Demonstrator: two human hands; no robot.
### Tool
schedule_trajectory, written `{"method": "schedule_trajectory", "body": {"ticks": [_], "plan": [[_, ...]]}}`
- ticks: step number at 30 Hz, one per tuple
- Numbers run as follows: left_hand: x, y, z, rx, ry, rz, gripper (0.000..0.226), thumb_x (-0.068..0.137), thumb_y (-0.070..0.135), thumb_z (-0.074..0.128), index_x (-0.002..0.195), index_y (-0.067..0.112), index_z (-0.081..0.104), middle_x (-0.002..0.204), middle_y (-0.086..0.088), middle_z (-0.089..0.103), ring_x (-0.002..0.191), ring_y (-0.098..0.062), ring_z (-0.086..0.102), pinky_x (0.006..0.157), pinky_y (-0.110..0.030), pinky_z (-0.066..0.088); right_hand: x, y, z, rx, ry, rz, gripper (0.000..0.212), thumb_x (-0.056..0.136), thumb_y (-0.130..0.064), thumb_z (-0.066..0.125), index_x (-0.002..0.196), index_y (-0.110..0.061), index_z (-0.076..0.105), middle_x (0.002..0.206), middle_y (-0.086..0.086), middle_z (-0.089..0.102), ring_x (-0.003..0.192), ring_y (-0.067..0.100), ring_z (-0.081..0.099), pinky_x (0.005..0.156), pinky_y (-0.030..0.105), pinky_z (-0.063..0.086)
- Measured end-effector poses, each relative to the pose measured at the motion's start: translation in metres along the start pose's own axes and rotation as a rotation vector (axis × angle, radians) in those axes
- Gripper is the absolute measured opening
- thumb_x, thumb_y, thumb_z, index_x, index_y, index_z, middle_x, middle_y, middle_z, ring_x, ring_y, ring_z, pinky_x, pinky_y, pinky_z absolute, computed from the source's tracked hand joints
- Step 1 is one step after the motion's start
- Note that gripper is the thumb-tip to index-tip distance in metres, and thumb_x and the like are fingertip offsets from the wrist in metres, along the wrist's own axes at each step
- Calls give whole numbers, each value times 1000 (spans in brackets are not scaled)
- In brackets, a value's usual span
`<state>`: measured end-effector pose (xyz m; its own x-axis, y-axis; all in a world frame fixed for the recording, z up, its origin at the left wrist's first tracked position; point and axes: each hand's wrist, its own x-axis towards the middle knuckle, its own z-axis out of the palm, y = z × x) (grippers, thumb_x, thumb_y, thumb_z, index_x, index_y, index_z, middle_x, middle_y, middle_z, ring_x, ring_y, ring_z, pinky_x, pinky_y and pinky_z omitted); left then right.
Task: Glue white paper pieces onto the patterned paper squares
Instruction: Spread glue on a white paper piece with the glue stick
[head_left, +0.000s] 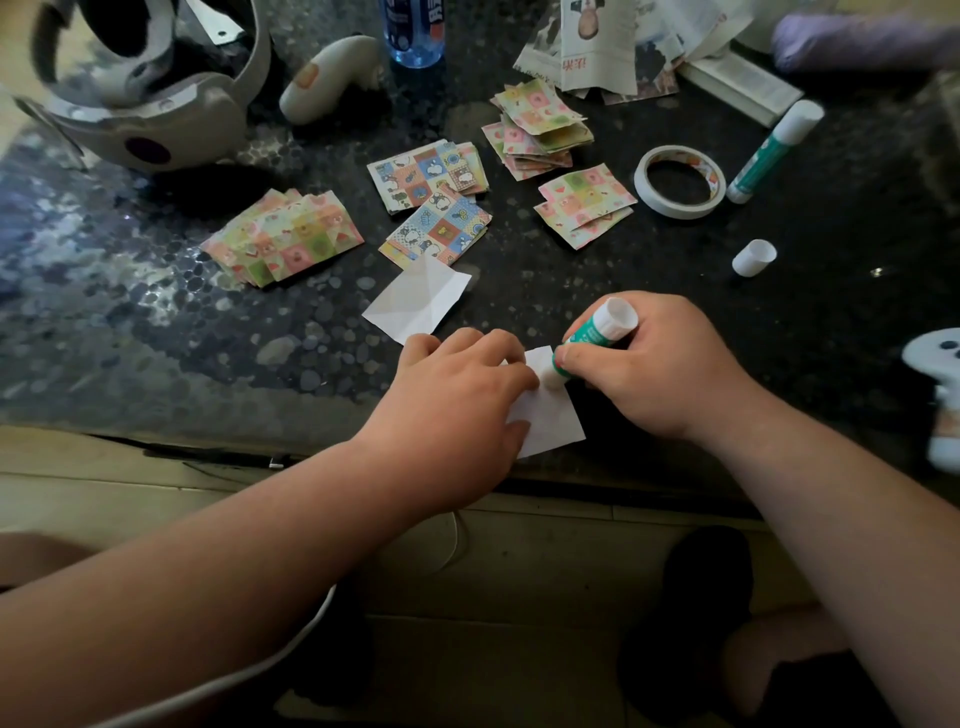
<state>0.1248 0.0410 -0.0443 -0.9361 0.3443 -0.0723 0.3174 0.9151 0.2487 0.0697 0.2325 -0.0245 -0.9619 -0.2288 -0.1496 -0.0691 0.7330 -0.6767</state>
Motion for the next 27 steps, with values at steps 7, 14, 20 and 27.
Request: {"method": "schedule_trajectory", "body": {"ticks": [7, 14, 20, 27], "plan": [[2, 1, -2, 3, -22, -4, 38, 97, 50, 52, 134, 42, 54, 139, 19, 42, 130, -11, 38, 105, -38, 26, -4, -1, 0, 42, 16, -15, 9, 87, -29, 79, 91, -26, 72, 86, -16, 68, 82, -2, 64, 62, 4, 43], [1, 0, -2, -9, -31, -11, 38, 96, 50, 54, 132, 42, 56, 137, 19, 43, 128, -11, 39, 104, -39, 27, -2, -2, -7, -3, -115, 12, 19, 80, -24, 80, 82, -8, 72, 78, 4, 70, 76, 18, 66, 72, 43, 56], [2, 2, -5, -5, -53, -11, 39, 97, 51, 53, 135, 43, 53, 140, 19, 40, 131, -10, 36, 108, -39, 25, -11, 2, -6, 56, -39, -28, 8, 84, -28, 79, 82, -22, 74, 80, -8, 71, 80, 3, 65, 66, 18, 51], [3, 2, -6, 0, -74, -22, 40, 97, 52, 53, 136, 43, 52, 141, 20, 40, 132, -9, 35, 107, -38, 24, -15, -3, -9, -38, -135, 25, 17, 79, -25, 80, 81, -10, 72, 79, 3, 71, 77, 17, 67, 74, 42, 57]]}}
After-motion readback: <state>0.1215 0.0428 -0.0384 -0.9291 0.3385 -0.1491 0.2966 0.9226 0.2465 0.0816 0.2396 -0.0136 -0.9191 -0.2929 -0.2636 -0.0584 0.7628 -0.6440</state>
